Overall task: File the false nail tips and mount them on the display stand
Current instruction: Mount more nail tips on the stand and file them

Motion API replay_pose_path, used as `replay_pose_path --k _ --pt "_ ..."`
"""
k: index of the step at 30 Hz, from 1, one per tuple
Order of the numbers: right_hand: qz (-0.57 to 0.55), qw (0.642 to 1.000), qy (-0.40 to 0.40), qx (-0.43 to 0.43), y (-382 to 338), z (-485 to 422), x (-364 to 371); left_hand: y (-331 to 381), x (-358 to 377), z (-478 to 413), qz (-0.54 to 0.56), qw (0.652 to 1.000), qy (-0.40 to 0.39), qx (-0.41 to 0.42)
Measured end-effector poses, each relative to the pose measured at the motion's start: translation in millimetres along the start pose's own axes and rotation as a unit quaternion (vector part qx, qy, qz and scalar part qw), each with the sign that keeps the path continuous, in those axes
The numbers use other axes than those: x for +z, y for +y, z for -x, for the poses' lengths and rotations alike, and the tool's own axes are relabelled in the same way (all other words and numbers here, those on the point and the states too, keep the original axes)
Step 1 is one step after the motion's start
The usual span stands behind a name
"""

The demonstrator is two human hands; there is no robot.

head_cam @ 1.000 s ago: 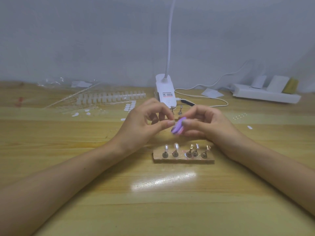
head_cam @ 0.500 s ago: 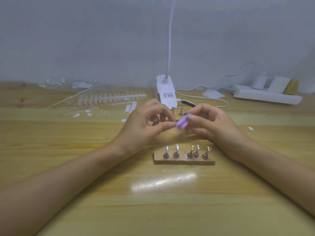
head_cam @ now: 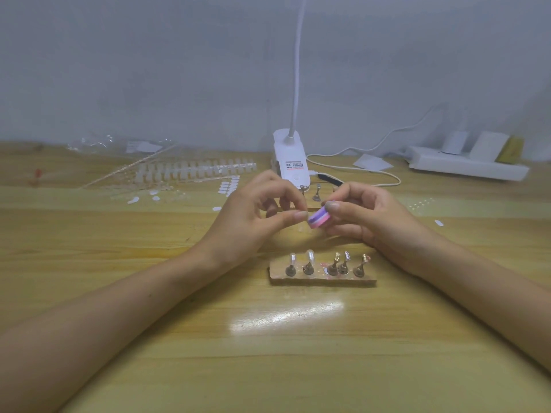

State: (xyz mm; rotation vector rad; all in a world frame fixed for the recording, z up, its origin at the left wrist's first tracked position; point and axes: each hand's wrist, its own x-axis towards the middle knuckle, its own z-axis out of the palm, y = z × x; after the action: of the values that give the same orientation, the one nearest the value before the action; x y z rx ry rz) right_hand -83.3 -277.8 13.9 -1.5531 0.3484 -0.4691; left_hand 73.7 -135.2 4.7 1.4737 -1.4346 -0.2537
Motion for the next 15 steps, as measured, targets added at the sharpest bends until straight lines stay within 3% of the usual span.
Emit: replay_pose_path --k 6,10,15 --pt "0.0 1.0 0.0 -0.001 -0.6 1.0 -1.6 0.1 0.2 -0.7 0.008 1.0 0.023 0.0" --pt "0.076 0.996 -0.046 -0.008 1.0 5.7 4.3 -0.2 0.1 -1.3 0.0 1.0 0.017 0.003" --pt "0.006 0.999 0.039 -0.021 0.5 4.2 3.0 -1.3 -0.5 -1.8 -0.006 1.0 0.007 0.005"
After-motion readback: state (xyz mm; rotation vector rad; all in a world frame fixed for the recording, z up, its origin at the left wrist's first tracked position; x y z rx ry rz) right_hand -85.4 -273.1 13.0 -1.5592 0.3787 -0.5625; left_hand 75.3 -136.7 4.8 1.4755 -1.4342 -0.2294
